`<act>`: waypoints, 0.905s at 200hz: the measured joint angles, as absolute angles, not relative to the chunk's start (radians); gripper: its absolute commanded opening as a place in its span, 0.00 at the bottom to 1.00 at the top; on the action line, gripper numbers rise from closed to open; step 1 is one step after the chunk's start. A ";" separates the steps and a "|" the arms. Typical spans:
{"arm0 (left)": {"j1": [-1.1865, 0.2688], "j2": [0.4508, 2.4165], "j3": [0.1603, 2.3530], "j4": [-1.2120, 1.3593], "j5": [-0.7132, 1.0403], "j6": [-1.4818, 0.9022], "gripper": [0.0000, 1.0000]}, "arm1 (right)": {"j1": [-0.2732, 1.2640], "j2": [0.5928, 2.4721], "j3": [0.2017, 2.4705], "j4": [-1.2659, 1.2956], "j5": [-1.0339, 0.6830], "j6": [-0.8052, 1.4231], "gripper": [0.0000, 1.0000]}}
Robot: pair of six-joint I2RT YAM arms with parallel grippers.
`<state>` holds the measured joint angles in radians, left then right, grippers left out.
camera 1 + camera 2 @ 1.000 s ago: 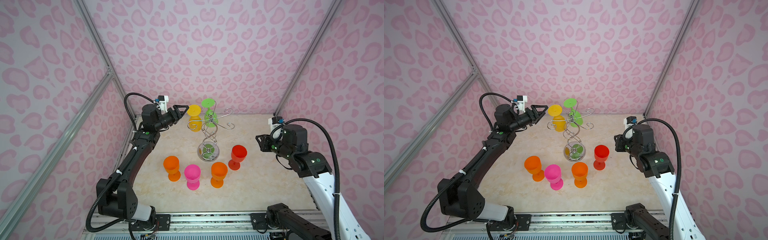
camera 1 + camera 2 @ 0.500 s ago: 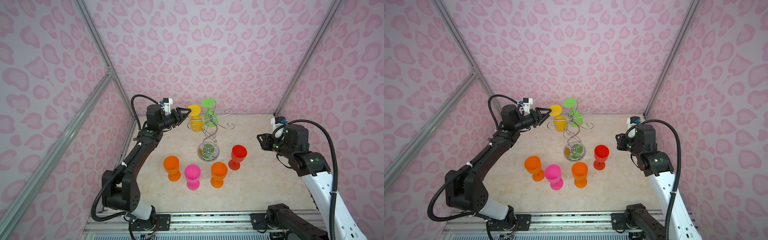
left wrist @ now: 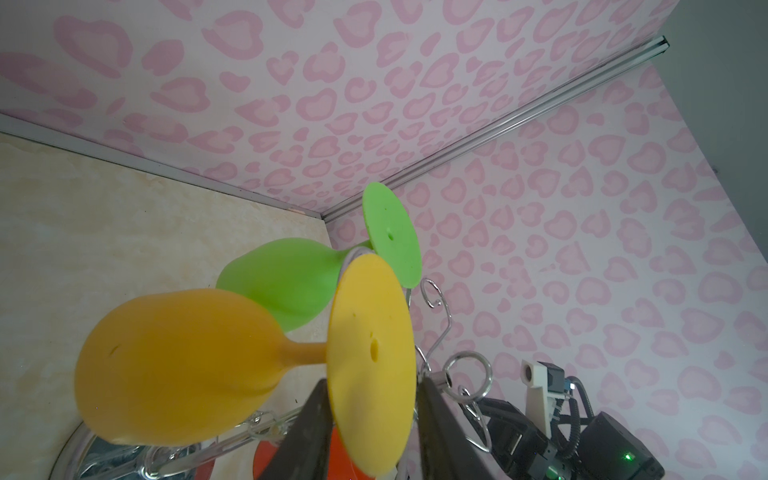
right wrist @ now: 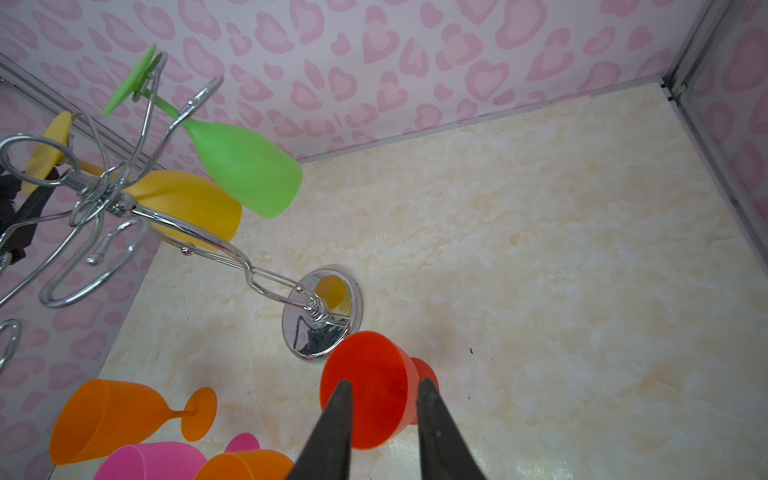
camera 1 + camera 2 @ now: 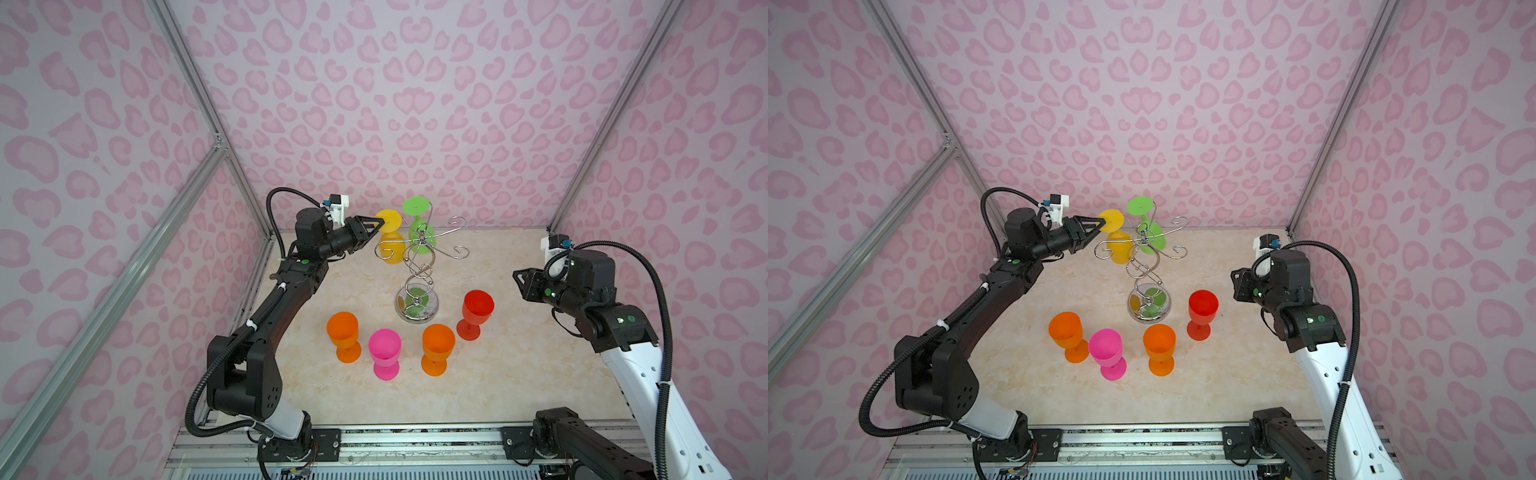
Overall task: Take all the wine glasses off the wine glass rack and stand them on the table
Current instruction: 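Close the left gripper on the yellow glass base on the rack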
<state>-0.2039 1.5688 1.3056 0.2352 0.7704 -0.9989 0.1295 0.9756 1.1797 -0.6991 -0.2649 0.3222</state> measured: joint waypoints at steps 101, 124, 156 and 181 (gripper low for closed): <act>-0.204 1.568 1.304 0.234 0.782 -0.999 0.15 | 0.115 0.971 1.162 -0.686 -0.288 0.322 0.28; -0.204 1.568 1.304 0.234 0.786 -1.002 0.13 | 0.109 0.969 1.158 -0.679 -0.291 0.323 0.28; -0.202 1.568 1.304 0.234 0.789 -1.019 0.09 | 0.103 0.965 1.155 -0.679 -0.295 0.329 0.28; -0.200 1.568 1.304 0.234 0.797 -1.028 0.05 | 0.098 0.962 1.154 -0.679 -0.297 0.329 0.28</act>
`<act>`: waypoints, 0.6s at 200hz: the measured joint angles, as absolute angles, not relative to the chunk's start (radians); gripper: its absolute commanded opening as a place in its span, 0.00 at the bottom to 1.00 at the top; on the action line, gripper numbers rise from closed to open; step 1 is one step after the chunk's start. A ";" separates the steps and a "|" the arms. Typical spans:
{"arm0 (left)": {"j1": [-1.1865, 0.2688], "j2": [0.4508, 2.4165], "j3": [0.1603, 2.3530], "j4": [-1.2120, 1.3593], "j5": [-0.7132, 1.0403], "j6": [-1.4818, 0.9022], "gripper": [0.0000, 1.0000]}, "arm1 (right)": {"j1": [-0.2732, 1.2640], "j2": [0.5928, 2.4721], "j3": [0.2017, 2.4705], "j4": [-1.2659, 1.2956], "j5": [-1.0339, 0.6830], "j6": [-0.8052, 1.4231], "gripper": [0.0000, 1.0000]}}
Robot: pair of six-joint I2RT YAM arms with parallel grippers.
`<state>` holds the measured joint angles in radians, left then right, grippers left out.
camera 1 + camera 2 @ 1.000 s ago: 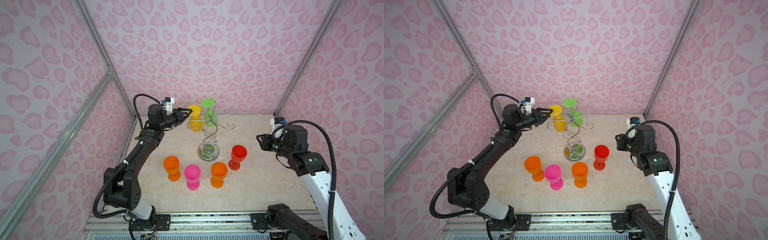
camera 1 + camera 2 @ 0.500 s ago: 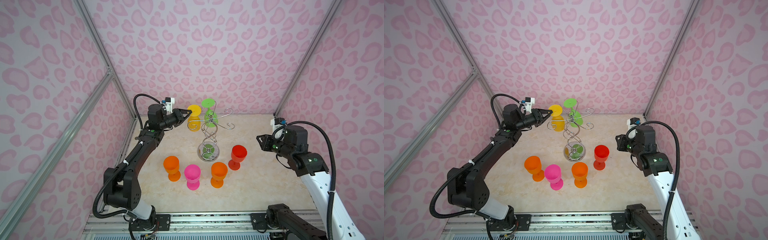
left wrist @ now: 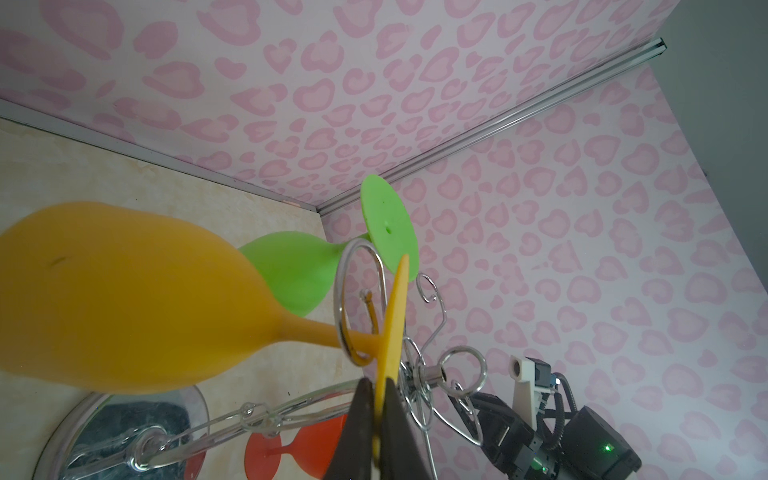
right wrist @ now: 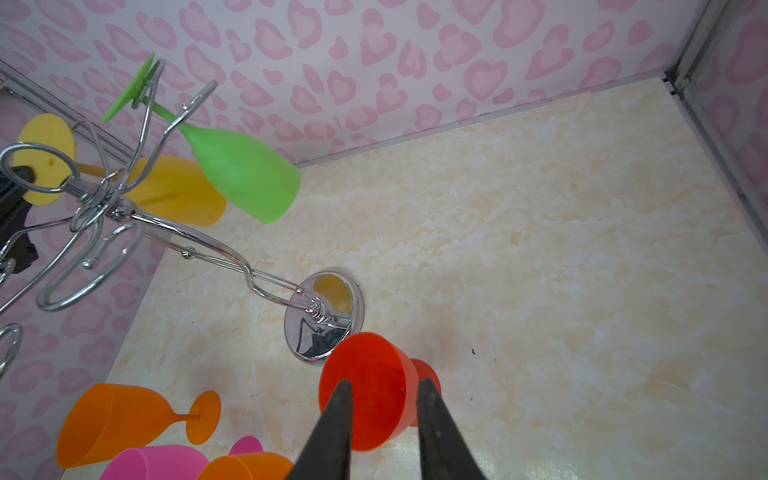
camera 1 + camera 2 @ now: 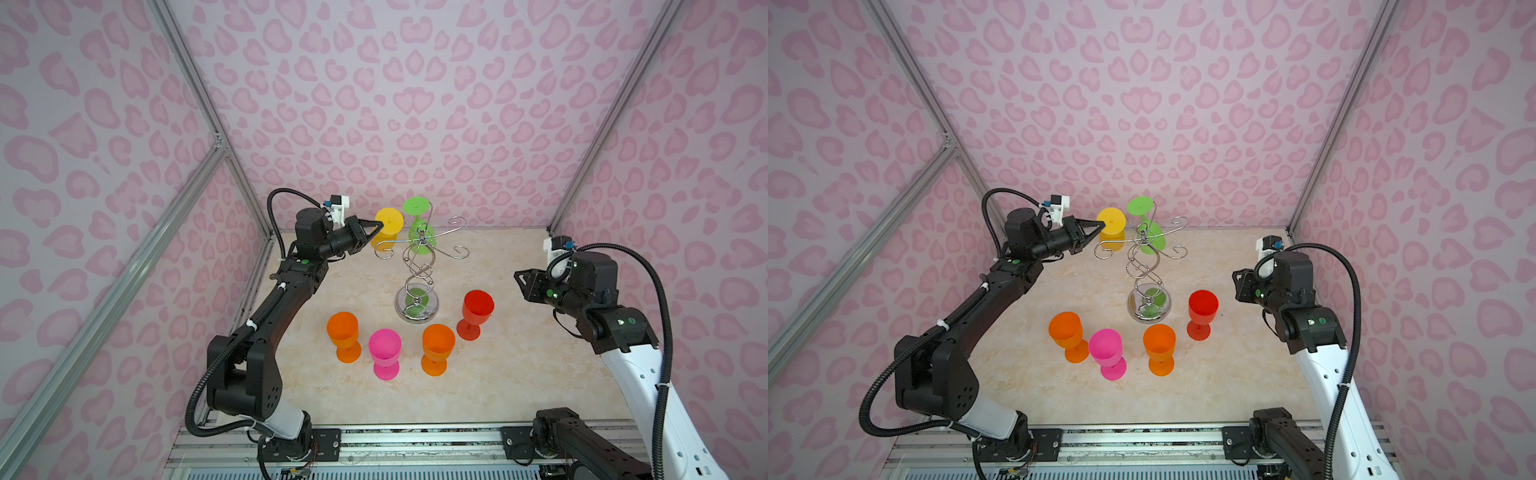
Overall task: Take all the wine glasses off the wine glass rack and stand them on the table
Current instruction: 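Close the left gripper on the yellow glass base on the rack, then lift the yellow glass up and off the rack with the left gripper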
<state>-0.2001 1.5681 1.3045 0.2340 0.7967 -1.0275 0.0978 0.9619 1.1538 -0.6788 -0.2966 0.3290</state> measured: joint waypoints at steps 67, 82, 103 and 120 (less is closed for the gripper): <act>-0.189 1.555 1.304 0.234 0.809 -1.039 0.03 | 0.091 0.957 1.150 -0.678 -0.307 0.333 0.28; -0.184 1.547 1.305 0.235 0.813 -1.039 0.03 | 0.091 0.957 1.150 -0.678 -0.307 0.333 0.28; -0.179 1.544 1.305 0.238 0.815 -1.039 0.03 | 0.089 0.957 1.150 -0.678 -0.308 0.338 0.28; -0.178 1.544 1.305 0.238 0.817 -1.039 0.03 | 0.087 0.957 1.150 -0.678 -0.310 0.338 0.28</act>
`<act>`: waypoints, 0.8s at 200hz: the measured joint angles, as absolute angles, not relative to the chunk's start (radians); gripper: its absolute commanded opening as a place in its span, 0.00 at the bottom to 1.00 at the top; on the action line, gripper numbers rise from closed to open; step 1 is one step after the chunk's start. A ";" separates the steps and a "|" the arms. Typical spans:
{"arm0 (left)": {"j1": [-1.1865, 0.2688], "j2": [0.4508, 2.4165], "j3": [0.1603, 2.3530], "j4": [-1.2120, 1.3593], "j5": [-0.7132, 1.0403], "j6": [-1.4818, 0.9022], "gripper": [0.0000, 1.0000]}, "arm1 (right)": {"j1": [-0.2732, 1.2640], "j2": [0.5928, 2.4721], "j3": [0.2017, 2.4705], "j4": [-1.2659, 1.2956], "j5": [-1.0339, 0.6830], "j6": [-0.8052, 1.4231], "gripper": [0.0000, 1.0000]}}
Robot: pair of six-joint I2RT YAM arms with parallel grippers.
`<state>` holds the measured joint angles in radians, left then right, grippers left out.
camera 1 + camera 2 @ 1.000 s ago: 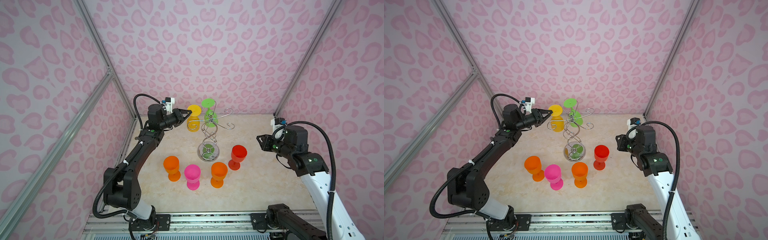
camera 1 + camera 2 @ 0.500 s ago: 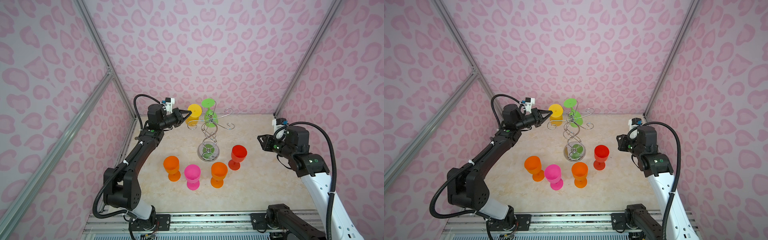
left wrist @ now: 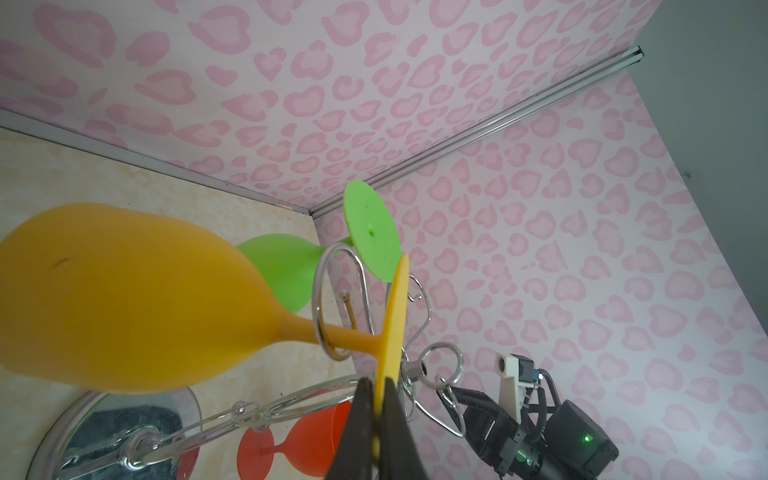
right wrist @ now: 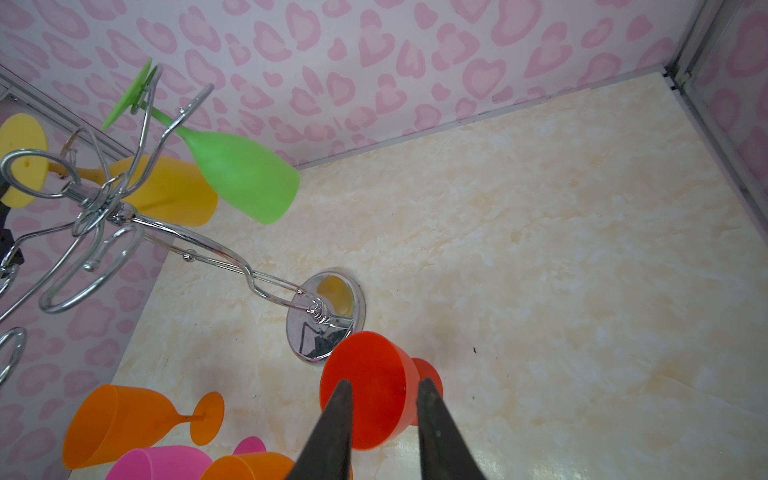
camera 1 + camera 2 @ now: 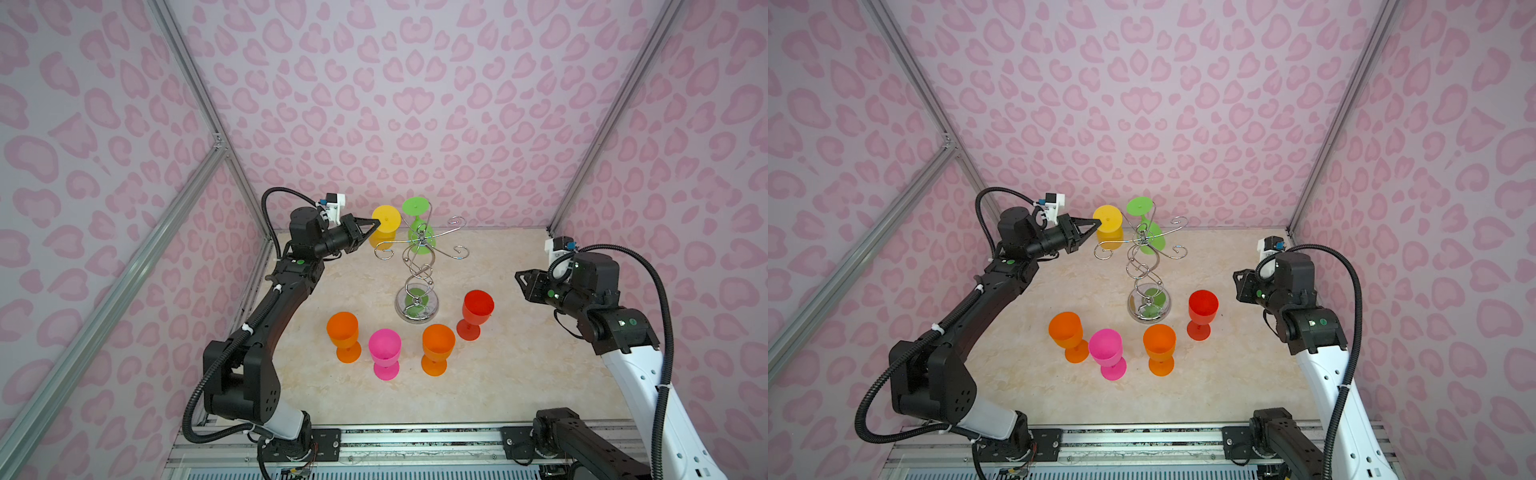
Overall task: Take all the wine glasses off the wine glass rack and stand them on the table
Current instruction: 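Lift the yellow glass up and off the rack with the left gripper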
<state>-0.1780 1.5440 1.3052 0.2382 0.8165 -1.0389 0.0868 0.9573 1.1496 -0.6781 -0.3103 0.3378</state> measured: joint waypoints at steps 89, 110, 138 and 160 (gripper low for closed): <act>-0.172 1.551 1.351 0.233 0.831 -1.073 0.03 | 0.077 0.955 1.146 -0.678 -0.318 0.338 0.28; -0.172 1.565 1.384 0.241 0.842 -1.076 0.03 | 0.075 0.955 1.146 -0.677 -0.323 0.338 0.28; -0.172 1.591 1.407 0.240 0.840 -1.081 0.03 | 0.071 0.955 1.146 -0.677 -0.326 0.338 0.28; -0.176 1.607 1.423 0.240 0.841 -1.090 0.03 | 0.068 0.957 1.146 -0.677 -0.333 0.338 0.28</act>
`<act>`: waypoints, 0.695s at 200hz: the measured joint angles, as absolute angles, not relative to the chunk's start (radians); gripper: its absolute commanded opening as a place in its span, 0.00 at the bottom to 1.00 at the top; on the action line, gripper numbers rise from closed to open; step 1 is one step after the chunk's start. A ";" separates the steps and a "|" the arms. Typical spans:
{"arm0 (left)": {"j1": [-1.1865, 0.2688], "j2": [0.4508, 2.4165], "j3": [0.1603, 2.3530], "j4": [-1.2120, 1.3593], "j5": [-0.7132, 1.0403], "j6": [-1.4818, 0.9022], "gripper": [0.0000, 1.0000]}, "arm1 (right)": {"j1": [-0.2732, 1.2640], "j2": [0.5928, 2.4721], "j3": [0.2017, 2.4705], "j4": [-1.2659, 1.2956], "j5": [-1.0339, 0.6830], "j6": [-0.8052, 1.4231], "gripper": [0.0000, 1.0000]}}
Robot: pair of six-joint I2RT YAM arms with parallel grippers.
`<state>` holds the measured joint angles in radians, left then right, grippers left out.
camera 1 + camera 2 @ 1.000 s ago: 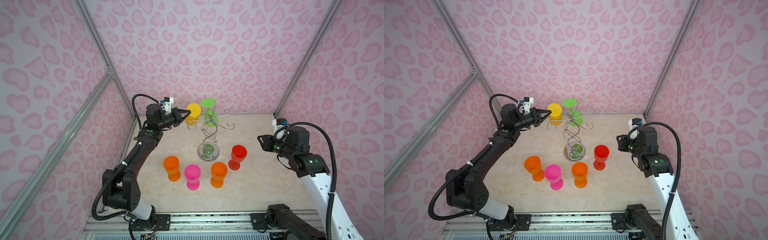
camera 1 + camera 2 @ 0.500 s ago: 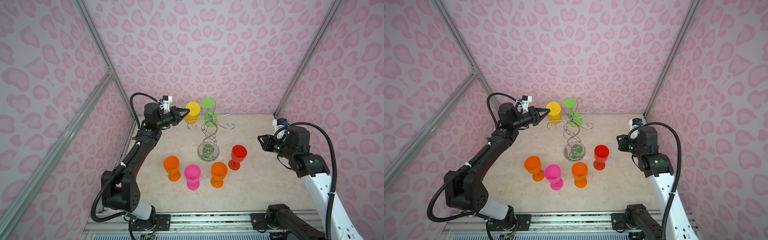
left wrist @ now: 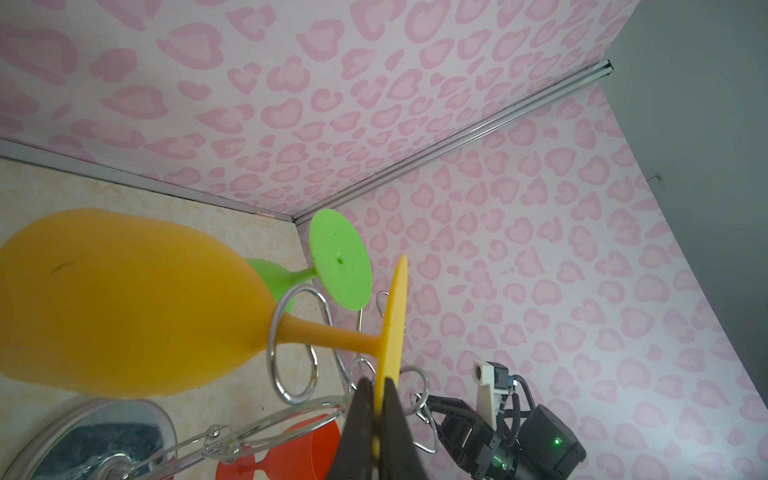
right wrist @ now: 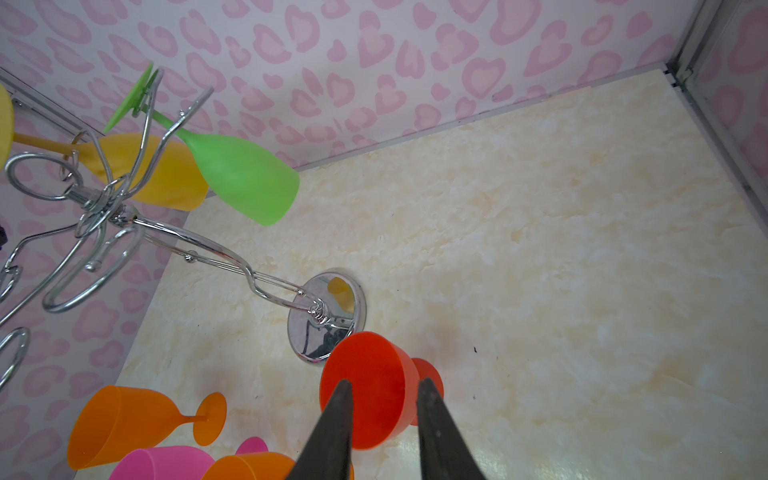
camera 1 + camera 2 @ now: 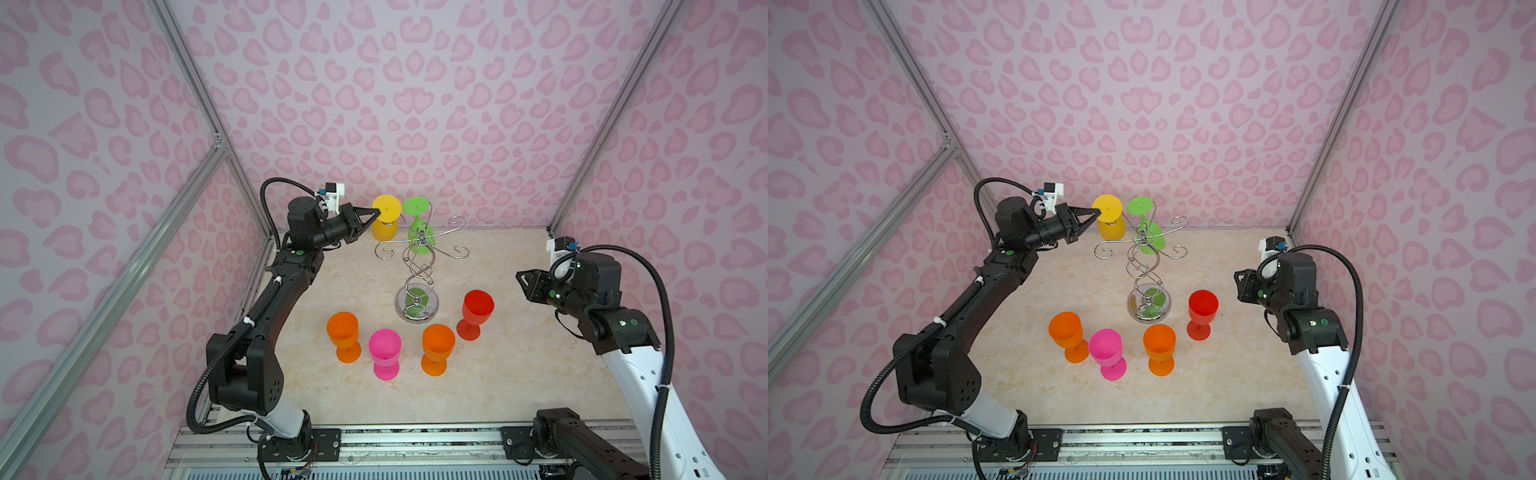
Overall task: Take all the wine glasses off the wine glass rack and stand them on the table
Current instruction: 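Lift the yellow glass up and off the rack with the left gripper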
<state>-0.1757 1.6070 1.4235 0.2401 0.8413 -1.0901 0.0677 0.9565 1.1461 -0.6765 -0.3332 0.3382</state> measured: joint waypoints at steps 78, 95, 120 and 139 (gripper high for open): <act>-0.223 1.653 1.449 0.241 0.856 -1.090 0.03 | 0.064 0.964 1.134 -0.659 -0.341 0.345 0.28; -0.229 1.652 1.447 0.244 0.860 -1.090 0.03 | 0.062 0.963 1.134 -0.656 -0.342 0.345 0.28; -0.230 1.647 1.417 0.249 0.863 -1.086 0.03 | 0.059 0.958 1.129 -0.654 -0.342 0.345 0.28; -0.231 1.621 1.388 0.238 0.863 -1.077 0.03 | 0.057 0.958 1.122 -0.653 -0.343 0.347 0.28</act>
<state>-0.2306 1.6207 1.3880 0.2382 0.8635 -1.0771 0.0566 0.9585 1.1221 -0.6525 -0.3428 0.3466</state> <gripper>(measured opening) 0.068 0.280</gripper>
